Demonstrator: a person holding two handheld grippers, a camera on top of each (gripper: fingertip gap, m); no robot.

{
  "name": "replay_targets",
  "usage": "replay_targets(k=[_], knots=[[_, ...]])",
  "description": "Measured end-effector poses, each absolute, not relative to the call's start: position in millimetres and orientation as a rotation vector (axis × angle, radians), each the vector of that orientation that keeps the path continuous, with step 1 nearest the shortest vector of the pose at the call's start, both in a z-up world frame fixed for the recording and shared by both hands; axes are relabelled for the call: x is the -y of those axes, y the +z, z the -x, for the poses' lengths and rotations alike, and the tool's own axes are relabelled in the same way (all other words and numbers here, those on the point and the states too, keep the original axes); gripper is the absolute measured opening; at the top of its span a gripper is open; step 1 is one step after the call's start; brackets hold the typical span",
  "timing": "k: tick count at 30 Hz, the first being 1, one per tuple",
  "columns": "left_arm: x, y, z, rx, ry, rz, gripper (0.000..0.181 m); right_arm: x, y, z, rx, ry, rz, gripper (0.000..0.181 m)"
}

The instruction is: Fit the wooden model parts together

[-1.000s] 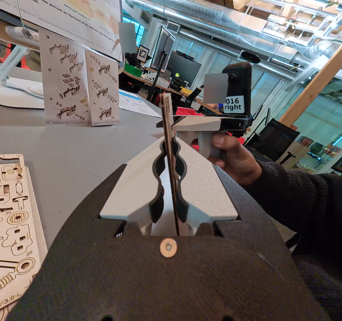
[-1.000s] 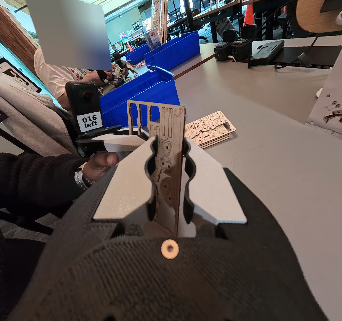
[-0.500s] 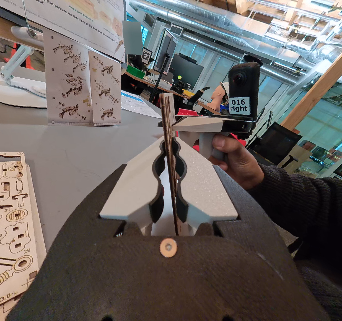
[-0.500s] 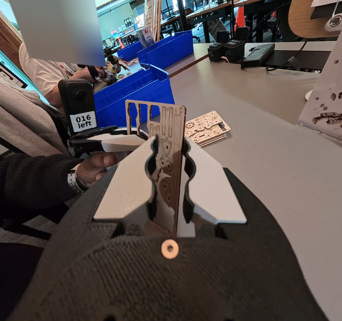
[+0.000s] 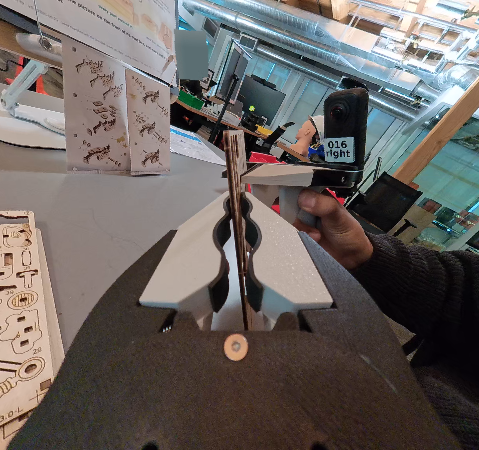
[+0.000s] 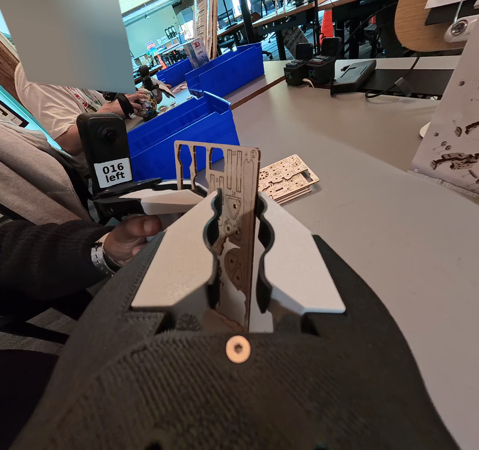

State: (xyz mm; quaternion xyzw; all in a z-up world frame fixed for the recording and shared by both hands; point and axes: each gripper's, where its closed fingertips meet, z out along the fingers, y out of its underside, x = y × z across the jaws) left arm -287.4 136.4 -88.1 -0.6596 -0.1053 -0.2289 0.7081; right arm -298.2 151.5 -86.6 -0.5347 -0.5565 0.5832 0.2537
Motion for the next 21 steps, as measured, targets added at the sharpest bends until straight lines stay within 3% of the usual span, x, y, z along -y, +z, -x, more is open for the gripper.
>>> replay_targets(k=[21], knots=[[-134.0, -80.8, 286.5, 0.224, -0.556, 1.424, 0.0, -149.2, -79.0, 298.4, 1.469, 1.654, 1.453, 0.025]])
